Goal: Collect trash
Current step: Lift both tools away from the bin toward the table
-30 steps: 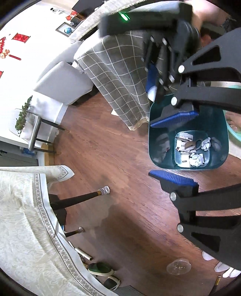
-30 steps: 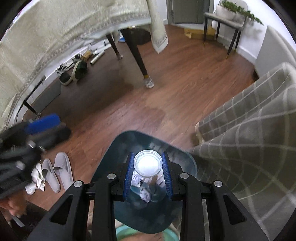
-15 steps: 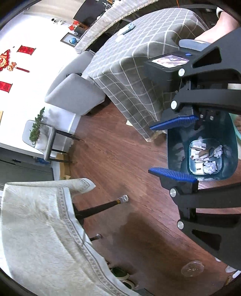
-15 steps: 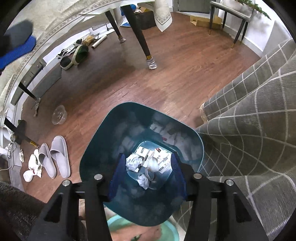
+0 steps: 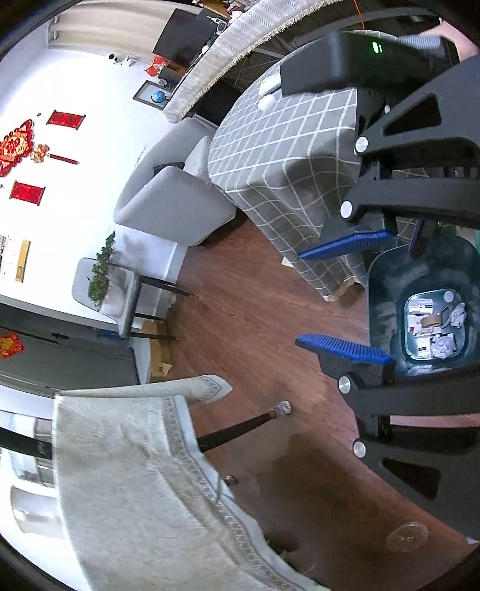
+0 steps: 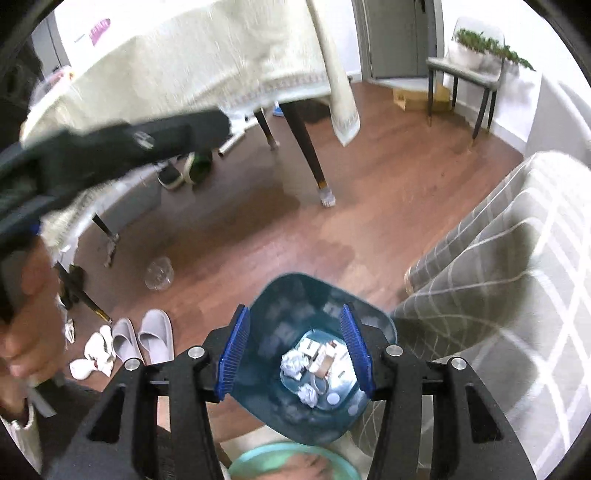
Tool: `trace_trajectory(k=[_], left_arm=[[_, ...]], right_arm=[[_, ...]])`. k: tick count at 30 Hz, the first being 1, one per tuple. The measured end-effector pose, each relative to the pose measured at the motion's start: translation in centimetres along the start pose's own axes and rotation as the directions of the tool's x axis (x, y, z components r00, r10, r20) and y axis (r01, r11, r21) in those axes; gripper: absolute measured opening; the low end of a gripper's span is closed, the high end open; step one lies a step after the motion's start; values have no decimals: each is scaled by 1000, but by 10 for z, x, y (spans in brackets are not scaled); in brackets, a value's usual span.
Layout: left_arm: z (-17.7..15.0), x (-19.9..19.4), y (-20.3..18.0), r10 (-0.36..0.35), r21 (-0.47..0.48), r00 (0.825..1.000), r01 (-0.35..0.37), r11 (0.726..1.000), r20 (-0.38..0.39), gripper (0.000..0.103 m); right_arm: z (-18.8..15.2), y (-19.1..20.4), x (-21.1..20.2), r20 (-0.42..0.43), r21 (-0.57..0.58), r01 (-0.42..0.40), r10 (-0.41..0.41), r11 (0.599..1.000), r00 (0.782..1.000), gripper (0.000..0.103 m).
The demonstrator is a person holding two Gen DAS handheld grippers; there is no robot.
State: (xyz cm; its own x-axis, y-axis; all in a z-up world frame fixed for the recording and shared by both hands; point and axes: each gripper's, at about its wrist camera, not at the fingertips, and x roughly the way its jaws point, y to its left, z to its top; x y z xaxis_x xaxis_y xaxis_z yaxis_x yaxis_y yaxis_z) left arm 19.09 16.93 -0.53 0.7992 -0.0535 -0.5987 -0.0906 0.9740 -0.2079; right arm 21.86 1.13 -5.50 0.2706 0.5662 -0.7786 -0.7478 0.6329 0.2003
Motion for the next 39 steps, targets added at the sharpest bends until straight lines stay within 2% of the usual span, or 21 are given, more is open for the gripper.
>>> trace_trajectory(k=[7, 12, 14, 18, 22, 26, 35, 39], left_arm=[[15, -8, -19, -29, -5, 999, 29, 1000, 25, 44], [18, -6, -40, -38, 26, 999, 38, 999, 23, 44], [19, -5, -47, -35, 30, 999, 35, 999, 21, 47], [22, -2, -65, -38, 47, 999, 37, 998, 18, 50], [27, 2, -84, -60, 71, 998, 59, 996, 17, 55], [28, 7, -99, -70, 95, 997, 69, 993, 10, 58], [36, 31, -135, -101, 153, 995, 102, 983, -11, 73], [43, 46, -158, -127, 191, 992, 128, 973, -21, 79]], right_arm=[[6, -21, -48, 108, 27, 5, -8, 1000, 994, 52], [6, -39, -73, 162, 56, 19, -28, 998, 986, 52], [5, -48, -81, 181, 78, 20, -34, 997, 983, 52], [1, -71, -99, 215, 117, 61, -85, 991, 973, 52], [-4, -98, -122, 252, 175, 94, -137, 980, 958, 55], [-12, -124, -139, 276, 218, 154, -213, 964, 937, 62], [-31, -169, -158, 260, 285, 282, -357, 916, 897, 69], [-37, -186, -167, 248, 314, 343, -426, 885, 870, 78]])
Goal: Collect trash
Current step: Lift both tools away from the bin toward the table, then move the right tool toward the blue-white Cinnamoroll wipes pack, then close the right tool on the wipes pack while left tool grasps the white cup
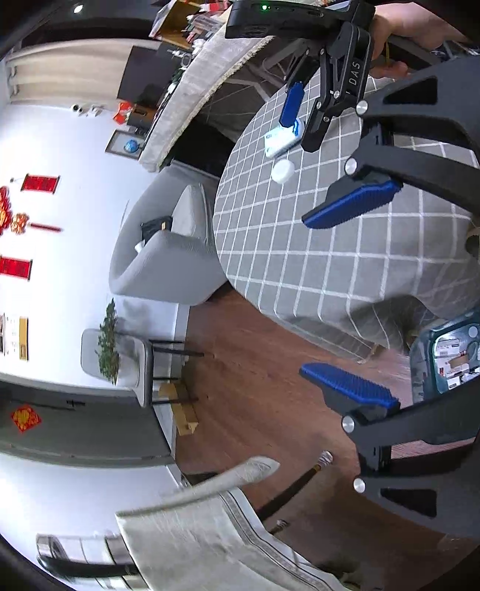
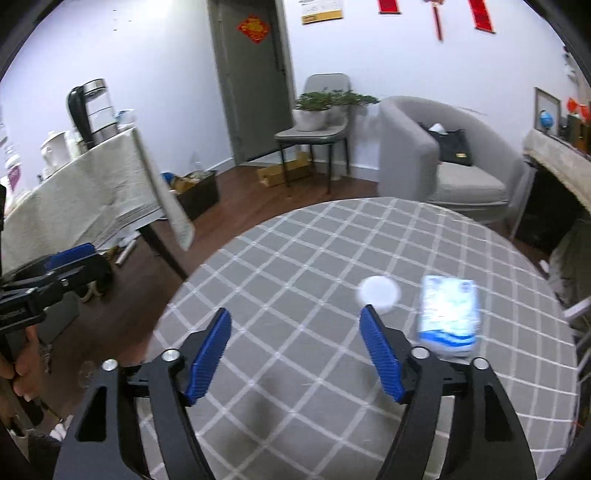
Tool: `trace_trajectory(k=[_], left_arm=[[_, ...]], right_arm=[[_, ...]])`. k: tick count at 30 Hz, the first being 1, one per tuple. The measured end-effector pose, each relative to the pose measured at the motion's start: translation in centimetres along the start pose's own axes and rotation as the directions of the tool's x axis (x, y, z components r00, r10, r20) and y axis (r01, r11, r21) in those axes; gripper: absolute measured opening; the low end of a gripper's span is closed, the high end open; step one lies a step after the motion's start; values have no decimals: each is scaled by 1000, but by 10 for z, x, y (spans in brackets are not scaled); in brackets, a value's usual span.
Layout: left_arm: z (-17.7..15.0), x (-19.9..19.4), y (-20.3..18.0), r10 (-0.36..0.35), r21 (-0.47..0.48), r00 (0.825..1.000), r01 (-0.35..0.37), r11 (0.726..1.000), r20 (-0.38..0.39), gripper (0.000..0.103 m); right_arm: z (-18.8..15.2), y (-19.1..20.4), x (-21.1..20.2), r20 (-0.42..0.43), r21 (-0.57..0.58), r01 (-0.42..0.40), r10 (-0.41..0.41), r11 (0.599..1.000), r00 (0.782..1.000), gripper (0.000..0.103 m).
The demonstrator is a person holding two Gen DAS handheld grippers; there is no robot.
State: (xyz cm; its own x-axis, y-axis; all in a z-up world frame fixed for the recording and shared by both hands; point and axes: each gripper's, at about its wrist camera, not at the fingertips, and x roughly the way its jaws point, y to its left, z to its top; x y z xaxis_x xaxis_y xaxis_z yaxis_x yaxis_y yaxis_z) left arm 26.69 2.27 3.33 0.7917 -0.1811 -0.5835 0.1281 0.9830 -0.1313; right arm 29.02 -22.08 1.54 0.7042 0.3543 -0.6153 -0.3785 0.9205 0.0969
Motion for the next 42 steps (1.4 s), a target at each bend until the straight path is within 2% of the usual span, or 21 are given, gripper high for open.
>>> trace_trajectory(k=[3, 12, 20, 28, 31, 33, 34, 37, 42], left_arm=[[7, 12, -14, -5, 42, 1000, 5, 999, -4, 83], [19, 50, -47, -52, 109, 998, 55, 992, -31, 91], [23, 82, -59, -58, 141, 995, 69, 988, -81, 92], [30, 108, -83, -80, 186, 990, 101, 977, -115, 92], [32, 117, -93, -103, 183, 986, 126, 975, -129, 92], [33, 123, -98, -119, 181, 983, 145, 973, -143, 92], [32, 127, -102, -125, 184, 981, 151, 971, -149, 92], [29, 135, -113, -132, 202, 977, 166, 965, -169, 92], [24, 153, -128, -148, 223, 967, 195, 955, -208, 92]], right_arm=[[0, -23, 3, -10, 34, 86, -86, 996, 996, 80], [-8, -75, 19, -92, 127, 201, -191, 971, 977, 83], [-8, -93, 40, -156, 133, 222, -201, 966, 967, 83], [-6, -90, 61, -209, 91, 256, -233, 962, 950, 83], [-8, -92, 62, -212, 104, 246, -220, 964, 952, 73], [-7, -96, 60, -205, 99, 243, -219, 965, 954, 59], [-8, -97, 59, -200, 103, 240, -216, 965, 956, 57], [-8, -103, 55, -187, 128, 223, -197, 966, 963, 52], [-7, -124, 34, -144, 196, 220, -194, 956, 970, 51]])
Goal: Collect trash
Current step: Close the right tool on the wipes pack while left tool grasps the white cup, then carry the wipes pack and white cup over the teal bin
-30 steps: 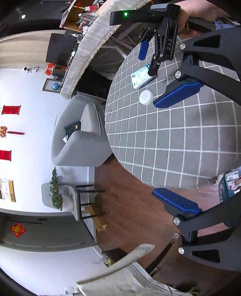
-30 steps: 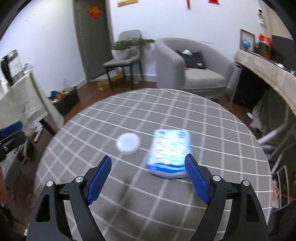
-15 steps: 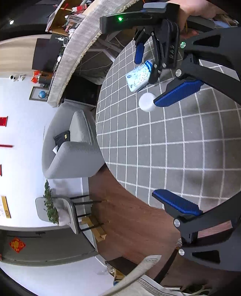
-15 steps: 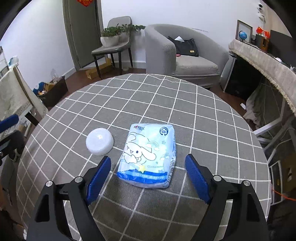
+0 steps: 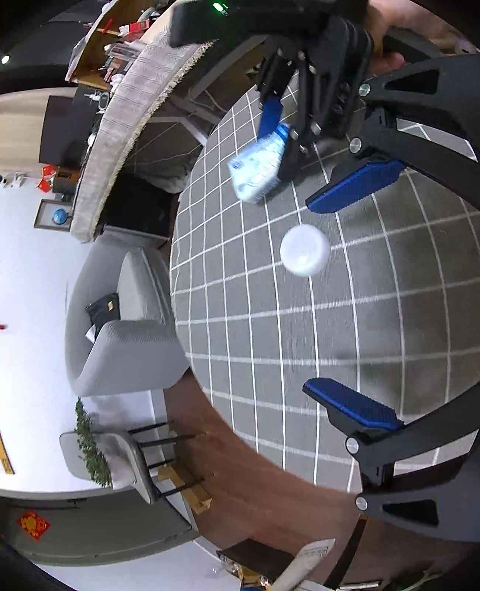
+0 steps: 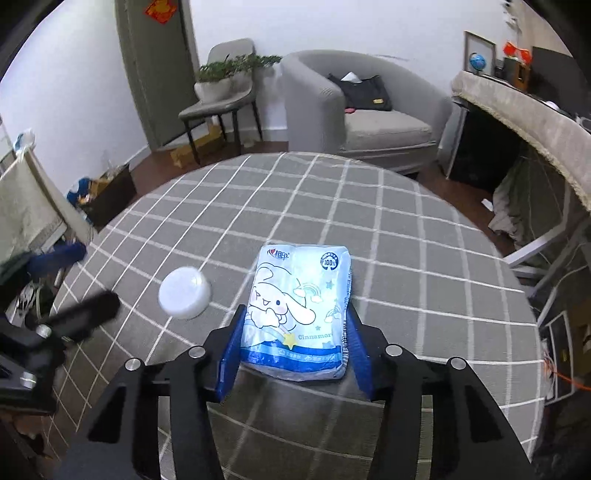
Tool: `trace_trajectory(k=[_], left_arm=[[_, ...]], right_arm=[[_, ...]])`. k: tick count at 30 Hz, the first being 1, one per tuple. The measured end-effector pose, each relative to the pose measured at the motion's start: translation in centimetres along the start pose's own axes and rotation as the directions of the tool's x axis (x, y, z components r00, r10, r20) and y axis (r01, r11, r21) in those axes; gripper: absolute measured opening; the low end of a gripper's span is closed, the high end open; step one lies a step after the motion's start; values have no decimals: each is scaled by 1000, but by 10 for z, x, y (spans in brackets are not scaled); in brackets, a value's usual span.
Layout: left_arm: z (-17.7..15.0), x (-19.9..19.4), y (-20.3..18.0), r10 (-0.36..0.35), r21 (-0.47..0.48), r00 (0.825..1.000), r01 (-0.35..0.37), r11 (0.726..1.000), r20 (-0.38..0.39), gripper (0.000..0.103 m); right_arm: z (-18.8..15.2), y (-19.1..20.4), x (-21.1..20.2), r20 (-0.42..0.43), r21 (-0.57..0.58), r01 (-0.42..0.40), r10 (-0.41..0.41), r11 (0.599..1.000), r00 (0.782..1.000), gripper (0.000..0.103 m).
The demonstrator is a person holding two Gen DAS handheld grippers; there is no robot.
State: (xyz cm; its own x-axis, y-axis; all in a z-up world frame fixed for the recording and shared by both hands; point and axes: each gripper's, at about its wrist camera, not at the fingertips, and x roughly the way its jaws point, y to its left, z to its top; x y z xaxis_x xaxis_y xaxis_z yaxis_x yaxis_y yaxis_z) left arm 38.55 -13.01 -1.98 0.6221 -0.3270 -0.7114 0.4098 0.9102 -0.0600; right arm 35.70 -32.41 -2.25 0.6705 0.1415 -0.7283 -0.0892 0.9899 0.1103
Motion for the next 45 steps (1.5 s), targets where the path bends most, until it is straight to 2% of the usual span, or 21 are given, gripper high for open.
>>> trace_trajectory(k=[4, 14, 16, 19, 21, 22, 26, 33, 39, 45], left_arm=[[3, 15, -7, -15, 17, 1000, 15, 1000, -15, 91], [4, 42, -21, -49, 64, 997, 53, 997, -65, 77], [5, 51, -24, -47, 65, 995, 53, 996, -92, 67], [7, 54, -23, -41, 64, 994, 47, 997, -99, 62], [8, 55, -27, -25, 76, 995, 33, 997, -98, 52], [8, 55, -29, -19, 77, 995, 26, 997, -97, 41], [3, 43, -19, -52, 26, 994, 54, 998, -95, 42], [-26, -4, 6, -11, -47, 997, 8, 999, -72, 42], [-52, -42, 31, 47, -115, 997, -53, 992, -55, 42], [-81, -79, 54, 104, -173, 994, -108, 979, -36, 42]], right_arm=[[1, -21, -11, 29, 62, 0, -2, 998, 1000, 51], [2, -40, -20, 78, 119, -46, 37, 992, 996, 51], [4, -38, -19, 76, 114, -48, 39, 992, 996, 51], [5, -36, -17, 71, 103, -43, 36, 994, 997, 51], [5, -33, -16, 69, 99, -44, 37, 994, 997, 51], [5, -31, -16, 68, 96, -47, 40, 994, 997, 51], [7, -18, -22, 78, 78, -67, 61, 995, 995, 51], [15, 14, -42, 119, 34, -141, 136, 989, 984, 51], [18, 46, -66, 161, -23, -212, 213, 977, 964, 51], [18, 88, -74, 156, -104, -269, 283, 958, 946, 51]])
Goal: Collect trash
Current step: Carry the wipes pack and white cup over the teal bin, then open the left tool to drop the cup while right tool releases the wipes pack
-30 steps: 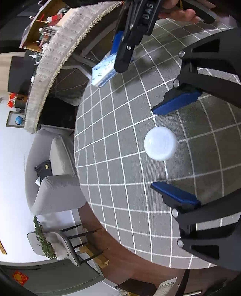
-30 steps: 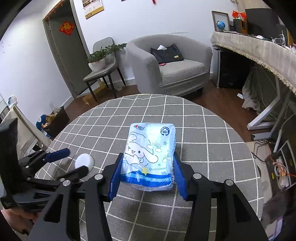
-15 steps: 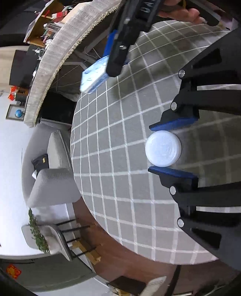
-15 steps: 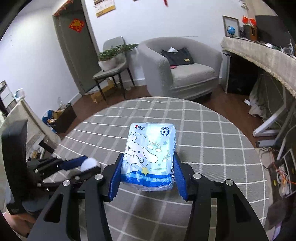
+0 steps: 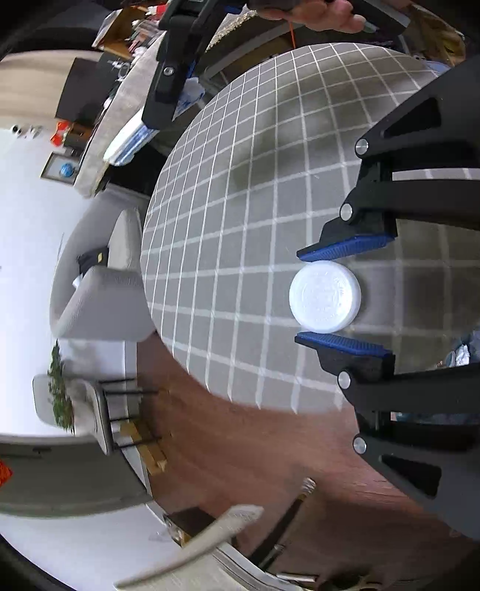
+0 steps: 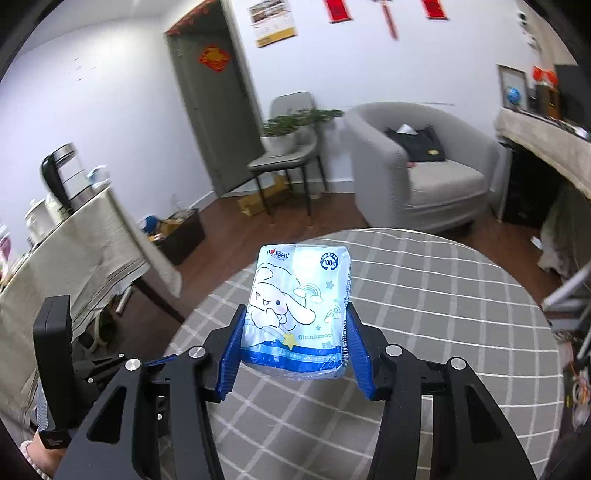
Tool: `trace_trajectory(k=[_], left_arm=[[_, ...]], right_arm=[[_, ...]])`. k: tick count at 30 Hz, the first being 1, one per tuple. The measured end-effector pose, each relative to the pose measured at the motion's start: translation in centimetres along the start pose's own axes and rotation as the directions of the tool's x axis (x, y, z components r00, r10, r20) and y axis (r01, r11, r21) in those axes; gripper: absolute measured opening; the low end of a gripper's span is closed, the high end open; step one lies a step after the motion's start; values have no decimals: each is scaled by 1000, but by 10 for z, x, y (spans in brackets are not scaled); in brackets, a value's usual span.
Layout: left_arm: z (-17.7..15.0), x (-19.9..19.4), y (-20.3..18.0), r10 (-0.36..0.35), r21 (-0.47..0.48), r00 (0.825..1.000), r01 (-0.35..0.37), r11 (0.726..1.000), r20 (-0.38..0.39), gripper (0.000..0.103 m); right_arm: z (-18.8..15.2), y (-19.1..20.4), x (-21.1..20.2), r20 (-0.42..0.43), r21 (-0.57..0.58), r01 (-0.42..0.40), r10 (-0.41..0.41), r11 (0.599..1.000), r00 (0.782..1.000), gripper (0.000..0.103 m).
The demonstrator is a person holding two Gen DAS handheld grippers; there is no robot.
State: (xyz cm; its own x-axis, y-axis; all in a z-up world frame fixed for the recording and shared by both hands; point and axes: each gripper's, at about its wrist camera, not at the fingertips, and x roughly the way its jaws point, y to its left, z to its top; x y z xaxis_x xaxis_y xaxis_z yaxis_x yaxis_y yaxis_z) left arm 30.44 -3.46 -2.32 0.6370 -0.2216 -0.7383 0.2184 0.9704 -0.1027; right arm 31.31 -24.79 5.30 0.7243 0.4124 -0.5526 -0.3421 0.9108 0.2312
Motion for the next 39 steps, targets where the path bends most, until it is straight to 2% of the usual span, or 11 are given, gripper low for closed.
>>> trace_trajectory(k=[3, 8, 14, 22, 29, 34, 39], left_arm=[[-13, -16, 14, 27, -28, 999, -27, 999, 22, 42], [-36, -39, 43, 72, -92, 997, -68, 993, 33, 42], [-69, -53, 79, 112, -165, 994, -108, 980, 12, 42], [-120, -45, 125, 144, -248, 987, -158, 956, -77, 42], [-158, -29, 156, 116, -301, 979, -163, 940, -166, 42], [-186, -5, 175, 102, -307, 955, -190, 933, -280, 42], [-203, 9, 187, 84, -308, 935, -197, 931, -345, 42]], right_arm=[[-4, 27, 11, -24, -41, -61, 60, 997, 998, 51], [-17, 66, 21, -63, -97, -104, 98, 990, 993, 51], [-31, 112, 29, -116, -175, -159, 140, 972, 983, 51], [-42, 163, 49, -179, -175, -242, 211, 955, 961, 51], [-57, 198, 75, -264, -168, -271, 221, 948, 939, 51], [-74, 229, 95, -330, -213, -276, 197, 937, 923, 51], [-95, 249, 116, -399, -244, -278, 165, 929, 902, 51]])
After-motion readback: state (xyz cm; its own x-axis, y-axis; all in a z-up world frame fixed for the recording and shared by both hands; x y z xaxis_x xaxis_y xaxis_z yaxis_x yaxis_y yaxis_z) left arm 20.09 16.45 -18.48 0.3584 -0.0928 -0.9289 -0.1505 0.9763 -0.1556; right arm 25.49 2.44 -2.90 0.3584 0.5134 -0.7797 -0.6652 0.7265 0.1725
